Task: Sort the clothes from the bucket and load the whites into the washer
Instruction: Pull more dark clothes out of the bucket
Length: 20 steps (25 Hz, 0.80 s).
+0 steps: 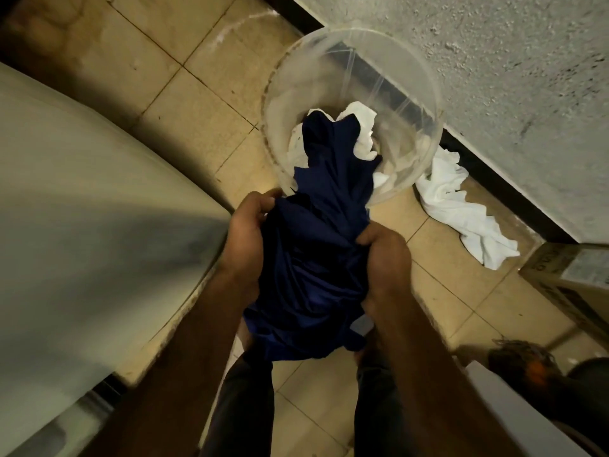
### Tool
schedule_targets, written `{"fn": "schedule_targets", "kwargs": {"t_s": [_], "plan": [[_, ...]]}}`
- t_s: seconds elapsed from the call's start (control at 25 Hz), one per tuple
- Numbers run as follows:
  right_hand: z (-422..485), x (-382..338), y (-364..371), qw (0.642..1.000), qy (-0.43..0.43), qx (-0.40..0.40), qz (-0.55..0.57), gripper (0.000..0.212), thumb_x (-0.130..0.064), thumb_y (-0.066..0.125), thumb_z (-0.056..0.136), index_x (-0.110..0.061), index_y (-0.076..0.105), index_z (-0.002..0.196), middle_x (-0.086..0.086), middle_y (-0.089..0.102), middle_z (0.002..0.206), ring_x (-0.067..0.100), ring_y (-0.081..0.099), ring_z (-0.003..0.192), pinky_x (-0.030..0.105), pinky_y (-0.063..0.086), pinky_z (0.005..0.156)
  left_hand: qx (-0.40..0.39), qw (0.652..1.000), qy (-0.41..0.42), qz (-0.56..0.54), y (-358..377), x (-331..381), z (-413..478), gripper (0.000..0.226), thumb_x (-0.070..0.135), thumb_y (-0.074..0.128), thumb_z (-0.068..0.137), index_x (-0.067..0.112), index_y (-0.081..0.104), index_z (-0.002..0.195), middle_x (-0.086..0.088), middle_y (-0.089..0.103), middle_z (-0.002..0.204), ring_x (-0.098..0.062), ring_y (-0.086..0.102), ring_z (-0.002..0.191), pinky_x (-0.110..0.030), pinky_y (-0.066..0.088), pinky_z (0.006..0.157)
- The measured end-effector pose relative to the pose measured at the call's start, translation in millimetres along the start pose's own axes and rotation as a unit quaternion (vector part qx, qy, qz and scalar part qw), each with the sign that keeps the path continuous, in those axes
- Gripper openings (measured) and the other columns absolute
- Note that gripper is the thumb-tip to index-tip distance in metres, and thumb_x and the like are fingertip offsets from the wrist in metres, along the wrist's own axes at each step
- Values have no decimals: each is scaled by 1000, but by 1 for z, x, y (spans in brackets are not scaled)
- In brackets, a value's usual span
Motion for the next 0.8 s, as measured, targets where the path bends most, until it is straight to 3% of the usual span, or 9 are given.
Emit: {"fn": "schedule_targets", "kwargs": {"t_s": [0.12,0.24,0.32,0.4,0.52,0.6,0.68,0.76,0.8], "plan": [[-15,17,0,994,20,-43,95,20,-14,53,52,-29,45,43,-7,48,55,16,50,56,32,41,59,-9,1000,-16,23,1,6,15,42,29,37,90,22,76,104,-12,77,109,-30,75,92,-36,60,74],[-29,34,-1,992,31,-71,101,16,-18,59,64,-23,61,49,-3,61,61,17,61,60,32,50,62,-2,987,-85,137,12,-5,26,59,68,55,78,26,70,116,-2,75,106,-16,73,76,-25,57,61],[-32,47,3,987,40,-102,116,31,-19,57,80,-23,72,53,-3,68,62,13,67,59,25,54,57,-21,957,-64,281,25,-16,34,87,73,78,58,29,60,131,5,70,117,-10,72,94,-30,61,78],[-27,61,4,989,41,-103,99,55,-16,49,98,-27,74,50,-5,69,59,7,67,55,21,53,53,-53,926,-32,373,36,-31,40,95,55,90,60,28,49,142,6,62,135,-13,66,114,-37,57,97],[-21,79,13,988,59,-130,57,52,-19,42,105,-25,83,74,3,77,84,22,71,85,40,58,83,-73,868,-58,487,27,-53,47,77,40,87,69,28,56,139,4,62,133,-16,62,116,-36,53,102],[-16,88,14,987,61,-141,-44,43,-17,41,105,-14,79,85,10,72,92,33,64,97,52,50,96,-57,838,-47,541,10,-57,51,41,39,78,73,29,73,113,8,71,112,-12,67,99,-33,56,92],[-13,93,16,964,48,-166,-202,34,-13,39,104,2,68,95,16,61,92,32,57,91,44,50,89,-30,807,-38,588,-9,-60,50,21,39,70,74,24,77,87,5,75,89,-13,69,85,-35,58,82],[-13,92,19,931,10,-173,-321,30,-9,41,101,-4,58,76,14,53,75,22,51,68,22,46,64,-9,762,-49,646,-29,-66,50,22,38,65,79,19,75,83,-2,73,85,-20,68,83,-36,56,77],[-9,91,18,921,-9,-157,-357,30,-9,46,98,-6,52,70,12,49,69,19,45,59,24,43,57,-2,733,-52,678,-37,-68,51,24,39,64,82,18,74,86,-4,72,86,-21,66,83,-34,54,74]]}}
Point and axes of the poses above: each hand's wrist, its own z-axis towards the middle knuckle, its own y-axis out of the palm, x = y × z, the point moved 9 cm from there along z, towards the middle knuckle
